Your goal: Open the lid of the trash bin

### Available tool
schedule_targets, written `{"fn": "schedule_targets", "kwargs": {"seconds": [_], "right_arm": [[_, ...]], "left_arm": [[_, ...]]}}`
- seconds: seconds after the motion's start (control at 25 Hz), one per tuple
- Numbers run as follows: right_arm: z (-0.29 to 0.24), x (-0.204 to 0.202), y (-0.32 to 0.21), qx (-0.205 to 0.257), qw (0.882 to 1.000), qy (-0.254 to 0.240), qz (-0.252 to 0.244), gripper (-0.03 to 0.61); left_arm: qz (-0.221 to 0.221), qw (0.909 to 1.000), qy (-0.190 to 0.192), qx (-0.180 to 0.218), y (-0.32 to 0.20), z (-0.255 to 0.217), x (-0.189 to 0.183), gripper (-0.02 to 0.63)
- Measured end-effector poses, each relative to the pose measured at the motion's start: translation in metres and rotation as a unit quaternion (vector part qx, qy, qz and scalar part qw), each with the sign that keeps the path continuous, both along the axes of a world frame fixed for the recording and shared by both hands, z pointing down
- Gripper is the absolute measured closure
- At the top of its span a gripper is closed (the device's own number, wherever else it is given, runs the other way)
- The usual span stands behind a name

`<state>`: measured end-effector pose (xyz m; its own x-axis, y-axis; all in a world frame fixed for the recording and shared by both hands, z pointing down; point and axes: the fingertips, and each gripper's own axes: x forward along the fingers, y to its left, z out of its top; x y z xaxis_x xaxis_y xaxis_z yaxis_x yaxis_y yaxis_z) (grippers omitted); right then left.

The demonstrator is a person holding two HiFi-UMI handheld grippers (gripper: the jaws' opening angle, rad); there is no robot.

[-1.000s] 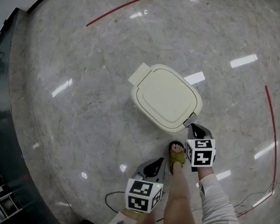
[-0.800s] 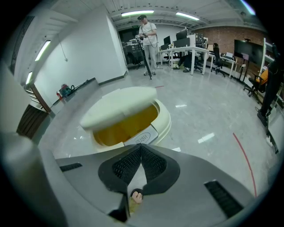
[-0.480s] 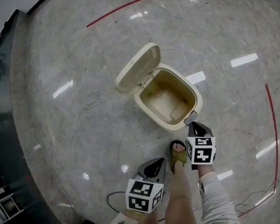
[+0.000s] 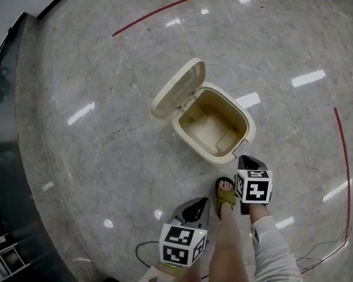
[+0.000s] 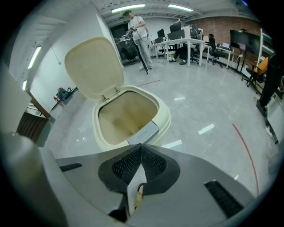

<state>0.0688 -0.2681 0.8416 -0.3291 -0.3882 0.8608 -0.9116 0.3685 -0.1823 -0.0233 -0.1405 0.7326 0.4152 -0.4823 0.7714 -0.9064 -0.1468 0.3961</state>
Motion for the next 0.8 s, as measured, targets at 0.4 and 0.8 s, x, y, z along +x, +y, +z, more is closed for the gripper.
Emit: {"fn": "schedule_targets", "kwargs": {"seconds": [0.4, 0.8], "right_arm": [[-0.061, -0.01, 0.068, -0.002, 1.0, -0.024, -0.006, 0.574], [-0.169, -0.019, 0.106, 0.062, 0.997, -0.031, -0.015, 0.574]], "left_arm": [[0.013, 0.9996, 0.005, 0.024, 0.005, -0.041, 0.0, 0.611], [0.025, 0.9979, 0.009, 0.06, 0.026, -0.098, 0.002, 0.611]]}}
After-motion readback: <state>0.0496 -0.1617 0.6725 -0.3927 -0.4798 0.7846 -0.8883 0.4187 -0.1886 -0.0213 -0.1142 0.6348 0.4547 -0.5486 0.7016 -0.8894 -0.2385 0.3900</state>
